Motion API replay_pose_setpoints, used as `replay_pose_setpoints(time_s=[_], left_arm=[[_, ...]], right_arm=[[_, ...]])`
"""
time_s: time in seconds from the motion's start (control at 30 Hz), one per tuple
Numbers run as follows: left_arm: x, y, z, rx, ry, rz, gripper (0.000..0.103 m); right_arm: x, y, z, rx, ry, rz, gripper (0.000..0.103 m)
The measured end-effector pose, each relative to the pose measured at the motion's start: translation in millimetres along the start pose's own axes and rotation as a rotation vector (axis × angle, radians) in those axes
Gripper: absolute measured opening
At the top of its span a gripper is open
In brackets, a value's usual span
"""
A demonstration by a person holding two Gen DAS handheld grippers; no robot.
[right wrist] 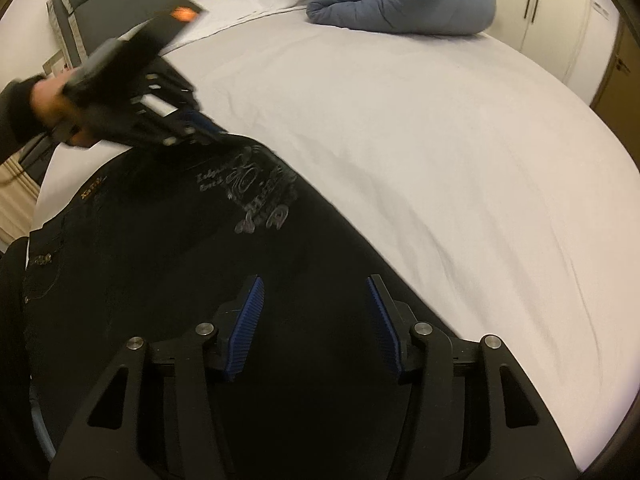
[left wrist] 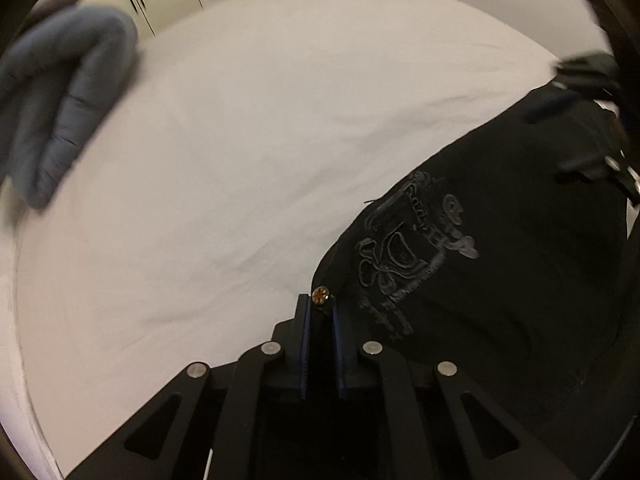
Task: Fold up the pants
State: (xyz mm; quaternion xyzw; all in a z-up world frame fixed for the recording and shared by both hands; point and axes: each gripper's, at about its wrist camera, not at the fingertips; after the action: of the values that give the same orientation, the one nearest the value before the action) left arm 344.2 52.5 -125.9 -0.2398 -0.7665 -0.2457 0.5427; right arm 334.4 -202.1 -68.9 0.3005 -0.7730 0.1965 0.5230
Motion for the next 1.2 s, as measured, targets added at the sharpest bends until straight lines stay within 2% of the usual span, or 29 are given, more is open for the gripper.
replay_pose_setpoints(time_s=[0.17,0.2,0.3,0.5,0.63,0.73,0.87,1.1,1.2], left_arm=[[27.0,-25.1,38.8,-0.027,-0.121,-0.07,0.01],[28.9,-29.8,27.8,-0.026,-0.132,-0.075,0.01],[30.3,-34.5,27.3,-0.029,-0.163,-0.092,0.01],[35.4,-33.5,21.3,-0.014,-0.17,-0.079,0.01],[37.1,-34.2,21.5,-0.011,-0.173,-0.08,0.01],[36.4,-33.0,20.2,-0.002,-0.174,-0.078,0.009],[39.0,-30.6,20.1,0.021,-0.181,-0.068,0.009],[44.2,-41.2,29.2,0.033,-0.181,-0.052,0.009],[49.4,-47.9,37.1,0.028,-0.181,-0.046,0.009]], right_arm=[[-9.3,4.2,-28.1,0.04,0.004,-0.009,0.051],[-11.6,5.8,-33.3,0.051,0.009,-0.013,0.05],[-20.5,10.6,-45.9,0.088,0.033,-0.007,0.044],[-40.9,13.0,-55.1,0.108,0.122,0.009,0.03],[-46.1,9.0,-51.8,0.07,0.153,0.012,0.008],[-44.9,12.2,-50.1,0.044,0.155,0.025,0.003],[-41.9,21.6,-51.0,-0.048,0.128,0.041,0.003],[-40.8,35.9,-47.2,-0.257,0.061,-0.022,0.002],[-36.9,43.4,-43.6,-0.276,0.033,-0.04,0.003]])
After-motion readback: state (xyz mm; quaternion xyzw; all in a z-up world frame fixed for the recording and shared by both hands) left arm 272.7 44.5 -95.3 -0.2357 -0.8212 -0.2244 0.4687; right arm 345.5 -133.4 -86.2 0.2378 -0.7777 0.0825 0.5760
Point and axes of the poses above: each gripper's, at about its wrist camera, not at the fingertips, and x roughly against the way its jaws point, y to its left, z to its underside, and after that the axes turned 7 degrees about y, right-handed
